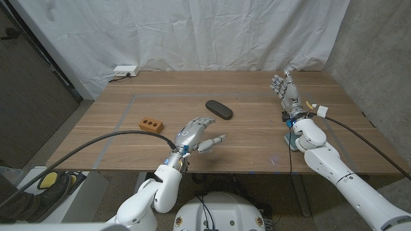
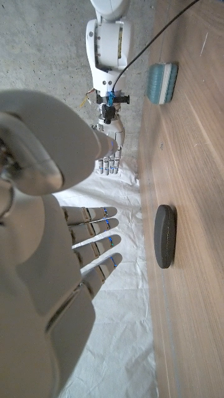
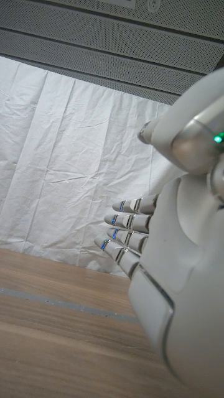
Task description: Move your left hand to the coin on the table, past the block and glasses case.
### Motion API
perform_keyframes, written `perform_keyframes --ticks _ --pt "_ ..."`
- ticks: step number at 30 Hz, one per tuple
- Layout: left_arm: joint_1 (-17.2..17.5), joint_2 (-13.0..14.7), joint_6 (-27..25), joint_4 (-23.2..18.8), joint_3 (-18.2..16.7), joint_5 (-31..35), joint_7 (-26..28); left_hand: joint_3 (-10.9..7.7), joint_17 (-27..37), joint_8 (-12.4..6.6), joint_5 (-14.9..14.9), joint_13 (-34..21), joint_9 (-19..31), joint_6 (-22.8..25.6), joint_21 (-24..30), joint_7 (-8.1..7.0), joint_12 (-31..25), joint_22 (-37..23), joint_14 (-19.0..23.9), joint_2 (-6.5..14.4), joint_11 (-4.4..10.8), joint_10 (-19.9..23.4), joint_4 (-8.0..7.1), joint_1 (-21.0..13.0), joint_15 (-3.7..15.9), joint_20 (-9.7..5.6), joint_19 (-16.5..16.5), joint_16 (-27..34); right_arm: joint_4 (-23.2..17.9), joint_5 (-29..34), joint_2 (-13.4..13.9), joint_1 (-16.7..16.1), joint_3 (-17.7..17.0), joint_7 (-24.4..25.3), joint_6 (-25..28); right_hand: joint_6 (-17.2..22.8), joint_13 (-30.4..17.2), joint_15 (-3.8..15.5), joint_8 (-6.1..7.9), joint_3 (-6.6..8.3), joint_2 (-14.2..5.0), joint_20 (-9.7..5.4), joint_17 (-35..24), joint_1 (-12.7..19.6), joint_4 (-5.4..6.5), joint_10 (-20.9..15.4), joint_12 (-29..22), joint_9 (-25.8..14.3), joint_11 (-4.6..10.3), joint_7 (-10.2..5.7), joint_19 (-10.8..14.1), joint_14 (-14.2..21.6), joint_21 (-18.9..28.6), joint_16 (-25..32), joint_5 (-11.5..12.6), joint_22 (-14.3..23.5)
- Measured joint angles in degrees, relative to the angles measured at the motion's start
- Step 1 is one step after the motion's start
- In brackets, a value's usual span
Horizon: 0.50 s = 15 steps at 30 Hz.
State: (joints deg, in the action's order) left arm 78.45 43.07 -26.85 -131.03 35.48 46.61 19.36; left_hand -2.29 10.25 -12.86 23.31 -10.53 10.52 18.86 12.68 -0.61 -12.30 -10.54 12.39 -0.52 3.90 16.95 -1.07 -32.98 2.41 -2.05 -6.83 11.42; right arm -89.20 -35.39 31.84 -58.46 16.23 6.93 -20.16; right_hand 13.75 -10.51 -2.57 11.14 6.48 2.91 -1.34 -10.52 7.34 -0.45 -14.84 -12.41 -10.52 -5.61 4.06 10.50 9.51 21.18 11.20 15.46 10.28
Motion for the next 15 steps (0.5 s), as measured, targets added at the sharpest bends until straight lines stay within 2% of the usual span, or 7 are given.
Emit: perform_keyframes --ticks 15 --pt "-1.25 -0.71 -2.53 0.86 2.22 -0.11 -1.90 -0.17 0.00 0.00 0.00 0.00 0.00 0.84 0.00 0.23 0.00 0.01 0.35 0.07 0.30 0.32 0.16 -0.54 -0.36 0.00 0.00 0.00 0.53 -0.43 0.02 0.02 -0.24 -0.27 -0.03 0.69 0.00 0.00 0.39 0.00 0.00 0.00 0.00 0.00 0.00 -0.41 0.00 0.00 0.40 -0.27 -0.01 0.00 -0.44 0.00 0.00 0.00"
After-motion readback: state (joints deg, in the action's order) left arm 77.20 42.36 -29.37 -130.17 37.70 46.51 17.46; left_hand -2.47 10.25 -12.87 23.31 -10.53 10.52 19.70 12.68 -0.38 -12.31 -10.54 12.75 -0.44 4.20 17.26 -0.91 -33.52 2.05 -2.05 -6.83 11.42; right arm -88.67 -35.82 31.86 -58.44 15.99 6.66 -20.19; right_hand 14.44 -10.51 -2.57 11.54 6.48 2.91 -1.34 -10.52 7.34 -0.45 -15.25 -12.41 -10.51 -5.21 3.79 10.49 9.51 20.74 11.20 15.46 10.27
